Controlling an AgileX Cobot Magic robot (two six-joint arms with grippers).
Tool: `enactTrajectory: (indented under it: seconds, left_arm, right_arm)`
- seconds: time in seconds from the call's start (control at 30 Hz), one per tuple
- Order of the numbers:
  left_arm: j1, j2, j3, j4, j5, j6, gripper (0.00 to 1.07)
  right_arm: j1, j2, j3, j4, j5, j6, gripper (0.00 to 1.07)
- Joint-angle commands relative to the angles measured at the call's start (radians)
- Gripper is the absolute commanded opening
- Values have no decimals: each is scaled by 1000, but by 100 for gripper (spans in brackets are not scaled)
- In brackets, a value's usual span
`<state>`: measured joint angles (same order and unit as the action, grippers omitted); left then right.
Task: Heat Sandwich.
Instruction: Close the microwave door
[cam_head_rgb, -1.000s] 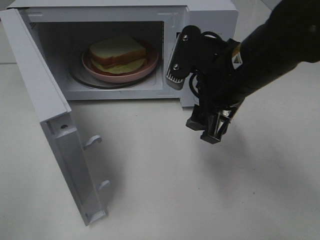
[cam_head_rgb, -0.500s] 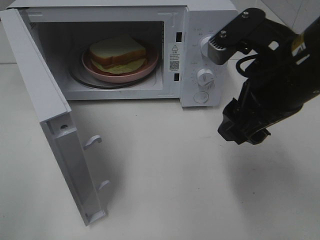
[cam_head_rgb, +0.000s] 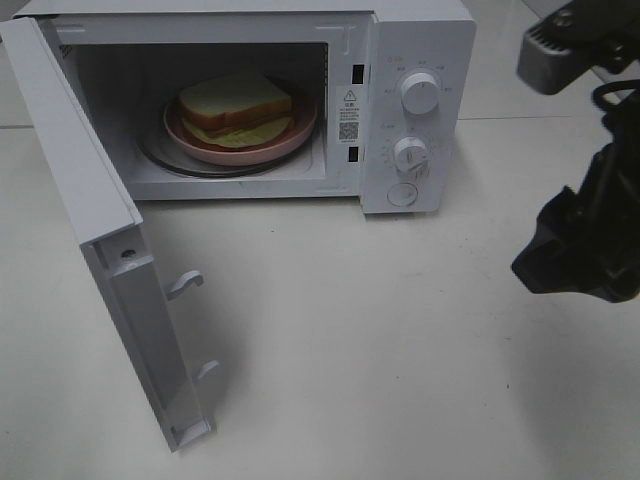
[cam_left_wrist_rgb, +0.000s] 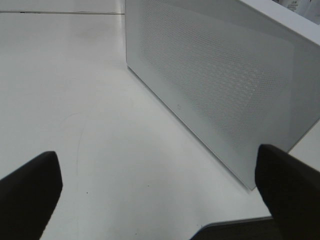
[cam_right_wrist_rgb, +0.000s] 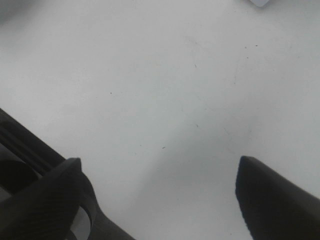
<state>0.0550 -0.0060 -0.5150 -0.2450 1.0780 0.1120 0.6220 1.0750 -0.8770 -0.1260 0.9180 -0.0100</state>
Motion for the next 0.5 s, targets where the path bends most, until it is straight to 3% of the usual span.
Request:
enactTrajectory:
  seconds: [0.03,0.33,0.5]
  left_arm:
    - [2,-15,0,-1,-6,2,98]
    - [2,-15,0,-1,-6,2,98]
    - [2,-15,0,-1,-6,2,98]
  right_arm:
    - [1,-87,6,3,60,10,76]
    - [-14,-229,6,-11,186,41,76]
    - [-180,-313,6,-4,230,31,76]
